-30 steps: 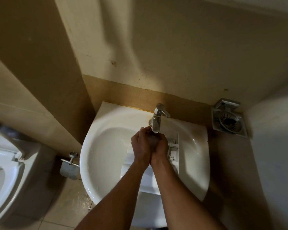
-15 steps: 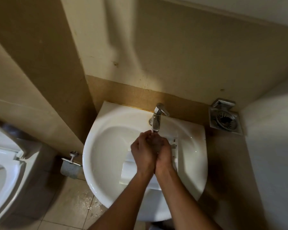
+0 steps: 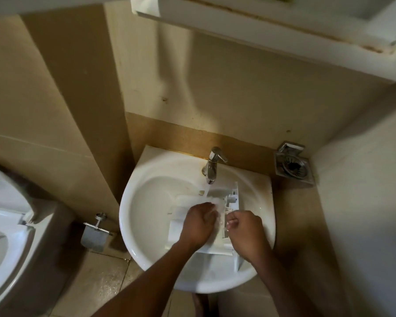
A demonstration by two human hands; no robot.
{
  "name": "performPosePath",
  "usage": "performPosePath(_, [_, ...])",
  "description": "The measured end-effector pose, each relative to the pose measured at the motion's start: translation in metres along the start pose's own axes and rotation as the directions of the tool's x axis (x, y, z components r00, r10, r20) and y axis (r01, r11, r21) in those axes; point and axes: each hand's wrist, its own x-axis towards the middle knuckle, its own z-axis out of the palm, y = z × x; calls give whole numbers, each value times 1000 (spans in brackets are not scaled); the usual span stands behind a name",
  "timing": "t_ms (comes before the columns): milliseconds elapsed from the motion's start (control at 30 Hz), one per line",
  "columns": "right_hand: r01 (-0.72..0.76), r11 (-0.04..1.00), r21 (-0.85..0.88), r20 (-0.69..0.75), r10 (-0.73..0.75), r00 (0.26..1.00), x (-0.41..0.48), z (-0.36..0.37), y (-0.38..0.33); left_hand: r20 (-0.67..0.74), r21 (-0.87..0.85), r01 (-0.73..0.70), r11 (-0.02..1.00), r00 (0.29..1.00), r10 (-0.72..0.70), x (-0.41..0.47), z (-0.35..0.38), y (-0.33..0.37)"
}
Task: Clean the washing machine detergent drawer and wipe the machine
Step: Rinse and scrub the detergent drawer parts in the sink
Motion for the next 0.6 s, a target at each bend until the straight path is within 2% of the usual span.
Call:
performPosePath(67, [22, 997, 78, -218, -5, 976, -16, 5, 1, 47, 207, 22, 978, 998, -33, 1, -9, -18])
performPosePath(133, [36, 986, 163, -444, 41, 895, -27, 10, 12, 2, 356, 5, 934, 1000, -7, 1, -14, -31])
performPosePath(167, [30, 984, 178, -488, 62, 870, -31, 13, 21, -47, 433, 14, 901, 999, 7, 1, -17, -34])
performPosePath(200, [13, 977, 212, -473, 91, 877, -35, 17, 29, -107, 474, 73, 877, 994, -24, 0, -20, -38])
performPosePath(233, [-32, 958, 286, -395, 148, 906, -37, 22, 37, -170, 461, 161, 873, 981, -91, 0, -23, -40])
performPosePath(267, [-90, 921, 380, -271, 204, 941, -40, 28, 39, -208, 368, 274, 889, 956, -208, 0, -27, -42])
performPosePath(300, [-136, 888, 440, -158, 226, 961, -42, 34, 42, -207, 204, 371, 906, 921, -331, 0, -31, -44])
performPosePath(367, [-144, 886, 442, -103, 209, 972, -44, 48, 49, -120, -80, 475, 876, 868, -482, -2, -38, -48])
performPosePath(500, [-76, 921, 382, -207, 165, 964, -36, 43, 55, -48, -252, 475, 843, 864, -501, -14, -62, -43])
performPosePath(600, [-94, 907, 410, -145, 166, 975, -29, 20, 62, 32, -372, 506, 778, 845, -534, -25, -86, -33])
